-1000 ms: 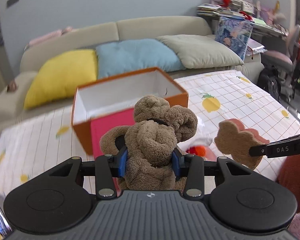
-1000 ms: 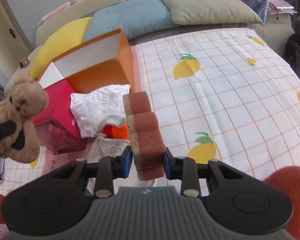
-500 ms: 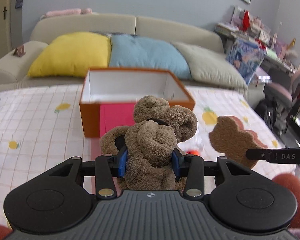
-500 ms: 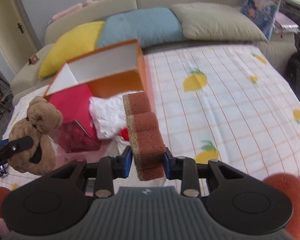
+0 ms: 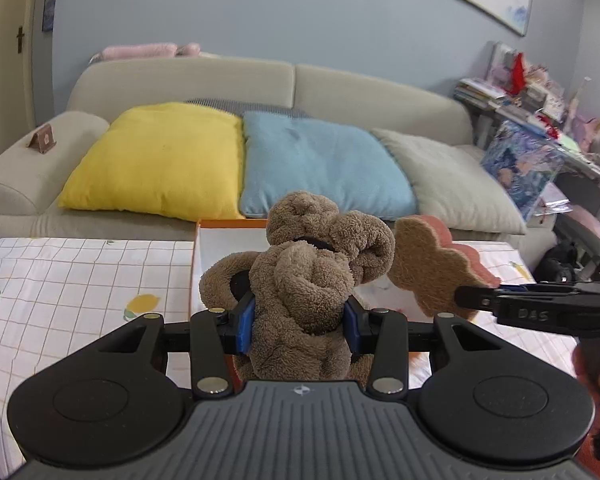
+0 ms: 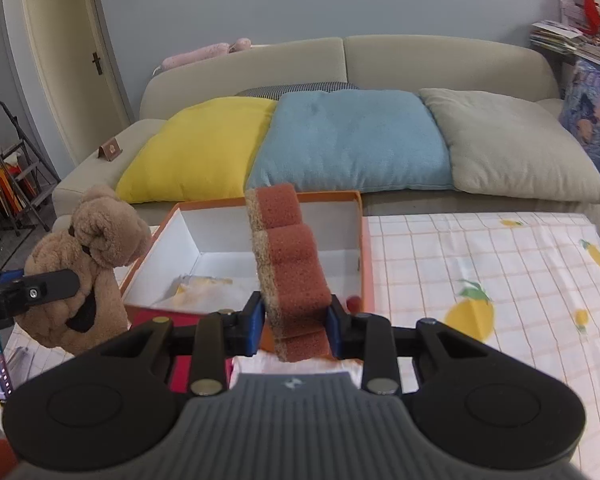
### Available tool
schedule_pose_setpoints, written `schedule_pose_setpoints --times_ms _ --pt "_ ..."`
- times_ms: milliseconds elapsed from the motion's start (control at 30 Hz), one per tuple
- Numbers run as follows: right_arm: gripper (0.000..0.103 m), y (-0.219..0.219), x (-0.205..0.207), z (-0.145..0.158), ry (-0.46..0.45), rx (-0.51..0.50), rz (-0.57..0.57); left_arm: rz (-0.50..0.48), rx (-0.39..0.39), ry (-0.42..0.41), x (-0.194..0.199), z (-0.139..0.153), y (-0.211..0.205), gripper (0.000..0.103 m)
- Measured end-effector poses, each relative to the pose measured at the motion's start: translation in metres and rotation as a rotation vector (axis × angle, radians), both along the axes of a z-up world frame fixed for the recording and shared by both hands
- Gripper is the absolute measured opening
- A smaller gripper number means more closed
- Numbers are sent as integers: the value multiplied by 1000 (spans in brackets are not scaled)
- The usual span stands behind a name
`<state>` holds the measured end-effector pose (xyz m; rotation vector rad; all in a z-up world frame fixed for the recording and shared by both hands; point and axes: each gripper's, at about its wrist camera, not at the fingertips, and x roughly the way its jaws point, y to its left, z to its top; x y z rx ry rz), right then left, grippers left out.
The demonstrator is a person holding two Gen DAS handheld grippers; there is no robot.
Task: Organize soft objects
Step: 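Carry the teddy bear and sponge into the box and open both grippers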
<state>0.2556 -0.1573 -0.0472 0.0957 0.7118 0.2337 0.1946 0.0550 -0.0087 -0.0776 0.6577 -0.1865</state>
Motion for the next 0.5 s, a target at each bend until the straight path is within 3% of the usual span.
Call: schedule_pose_setpoints --times_ms 100,267,500 --pt "31 17 41 -14 11 -65 17 1 49 23 23 -6 -3 49" --pt "31 45 99 -48 24 -258 59 -11 86 67 56 -16 0 49" --pt "31 61 141 -88 78 -391 80 -45 92 132 100 -33 3 49"
